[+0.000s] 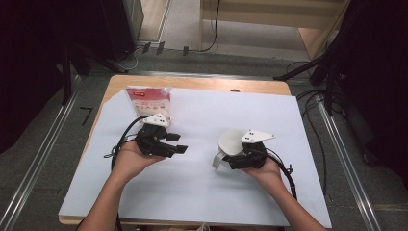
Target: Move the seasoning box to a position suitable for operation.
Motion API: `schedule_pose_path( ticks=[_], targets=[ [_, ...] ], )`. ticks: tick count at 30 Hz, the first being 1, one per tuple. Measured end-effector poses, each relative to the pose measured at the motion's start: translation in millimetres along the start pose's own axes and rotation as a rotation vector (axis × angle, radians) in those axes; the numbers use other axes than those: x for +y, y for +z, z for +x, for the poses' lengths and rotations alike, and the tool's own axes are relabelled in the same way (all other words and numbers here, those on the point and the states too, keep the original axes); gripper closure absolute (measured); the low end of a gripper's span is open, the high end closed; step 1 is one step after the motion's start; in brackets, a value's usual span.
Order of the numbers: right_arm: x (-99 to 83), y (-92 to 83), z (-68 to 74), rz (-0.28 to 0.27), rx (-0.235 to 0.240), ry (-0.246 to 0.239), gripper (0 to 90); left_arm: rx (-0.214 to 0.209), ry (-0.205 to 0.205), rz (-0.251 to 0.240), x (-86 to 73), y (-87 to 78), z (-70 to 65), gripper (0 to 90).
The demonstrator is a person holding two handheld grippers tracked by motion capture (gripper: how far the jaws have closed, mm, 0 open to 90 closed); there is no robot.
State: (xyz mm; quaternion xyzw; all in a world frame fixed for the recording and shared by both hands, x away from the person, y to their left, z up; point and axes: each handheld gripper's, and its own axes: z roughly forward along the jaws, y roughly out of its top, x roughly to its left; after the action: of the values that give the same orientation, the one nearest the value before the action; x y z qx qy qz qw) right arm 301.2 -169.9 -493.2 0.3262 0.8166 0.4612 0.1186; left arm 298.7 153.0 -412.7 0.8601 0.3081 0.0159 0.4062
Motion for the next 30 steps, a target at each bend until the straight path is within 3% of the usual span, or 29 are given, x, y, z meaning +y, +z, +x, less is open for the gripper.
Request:
schedule_pose_path(
  ticks=[8,17,18,19,24,26,30],
  targets=[
    [0.2,-2.2,0.5,0.015,-0.004,-0.019,11.8,-0.012,0.007,0.001,1.3,2.1,-2.1,42.7],
    [1.5,-23.9,0.7,0.044,0.023,-0.035,5.9,-0.010,0.015,-0.001,2.5,3.5,-2.6,43.7],
    [0.5,-26.5,0.2,0.052,0.032,-0.027,5.9,-0.014,0.015,-0.003,2.8,3.7,-2.8,43.9],
    [-1.9,-31.0,-2.0,0.085,0.018,0.012,5.8,-0.021,0.016,-0.009,3.0,4.2,-2.9,44.8],
    [-3.6,-42.1,-7.7,0.074,0.024,0.063,5.8,-0.030,0.022,0.005,9.9,10.8,-5.0,46.3],
    [-1.0,-49.6,-8.8,0.048,0.011,0.065,5.7,-0.058,0.012,0.017,12.8,12.2,-5.9,53.5],
    [4.0,-64.3,-10.5,0.014,-0.030,0.026,5.6,-0.063,0.056,0.053,19.7,14.6,-9.6,70.7]
  ],
)
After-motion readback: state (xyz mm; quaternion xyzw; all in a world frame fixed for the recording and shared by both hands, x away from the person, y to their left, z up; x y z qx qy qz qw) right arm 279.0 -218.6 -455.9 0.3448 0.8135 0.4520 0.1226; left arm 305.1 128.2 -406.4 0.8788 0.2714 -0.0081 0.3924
